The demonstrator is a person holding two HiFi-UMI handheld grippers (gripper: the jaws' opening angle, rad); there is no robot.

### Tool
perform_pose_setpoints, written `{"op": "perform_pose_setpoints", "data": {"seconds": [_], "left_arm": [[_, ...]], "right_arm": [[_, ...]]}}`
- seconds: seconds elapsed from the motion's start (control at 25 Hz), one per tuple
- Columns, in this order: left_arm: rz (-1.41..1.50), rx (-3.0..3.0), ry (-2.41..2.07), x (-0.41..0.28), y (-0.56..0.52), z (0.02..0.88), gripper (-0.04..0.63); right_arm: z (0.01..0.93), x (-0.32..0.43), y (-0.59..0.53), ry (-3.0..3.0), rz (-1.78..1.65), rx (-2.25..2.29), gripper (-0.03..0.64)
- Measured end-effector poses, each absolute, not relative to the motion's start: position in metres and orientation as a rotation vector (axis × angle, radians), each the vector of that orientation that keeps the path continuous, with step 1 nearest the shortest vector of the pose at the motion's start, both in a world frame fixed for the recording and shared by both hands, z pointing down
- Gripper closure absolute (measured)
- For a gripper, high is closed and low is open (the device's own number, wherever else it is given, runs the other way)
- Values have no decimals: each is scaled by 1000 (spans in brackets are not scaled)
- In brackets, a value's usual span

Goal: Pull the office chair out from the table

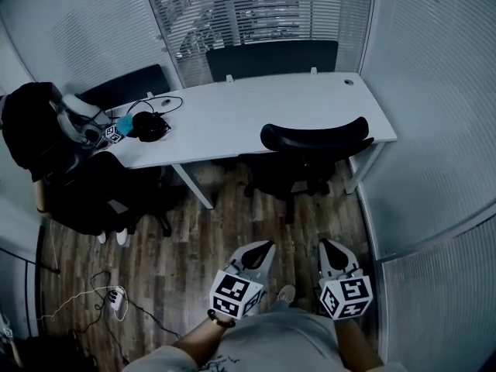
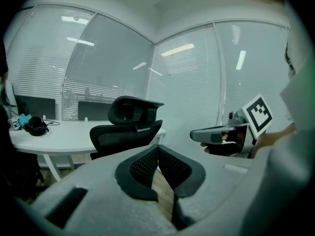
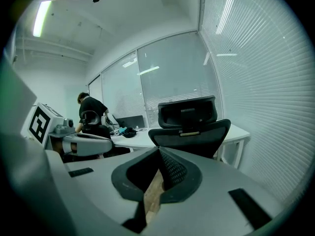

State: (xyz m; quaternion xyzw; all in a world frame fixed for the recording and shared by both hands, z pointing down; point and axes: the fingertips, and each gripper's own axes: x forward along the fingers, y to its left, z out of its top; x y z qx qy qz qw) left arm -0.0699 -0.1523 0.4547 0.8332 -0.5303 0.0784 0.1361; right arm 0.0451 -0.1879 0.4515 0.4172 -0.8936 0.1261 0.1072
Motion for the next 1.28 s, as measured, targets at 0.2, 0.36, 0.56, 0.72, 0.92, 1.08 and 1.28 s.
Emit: {"op": "perform_pose_setpoints", "data": {"seconds": [0.2,0.36,0.56,0.72,0.92,1.08,1.28], "left_arm": [[230,2398,-1561,-63,-174,457,584],[248,2387,-1567,-59,-180,463,584],[253,2385,-1585,-57,-187,458,584],[223,2372,-1600,-60,-190,453,584],[233,2374,-1608,-59,-197,453,584],[232,2384,-1600,-63,-209,450,584],[255,2391,-1586,-72,-234,448,584]], "right_arm": [[450,52,-216,-2653,345,1201,611],[451,56,-228,-2670,342,1203,611],[450,58,-235,-2680,361,1193,611],[448,58,-237,-2680,358,1208,611],[446,58,-246,-2690,360,1211,611],[444,53,-257,-2698,359,1221,611],[437,48,-279,-2702,363,1250,611]]}}
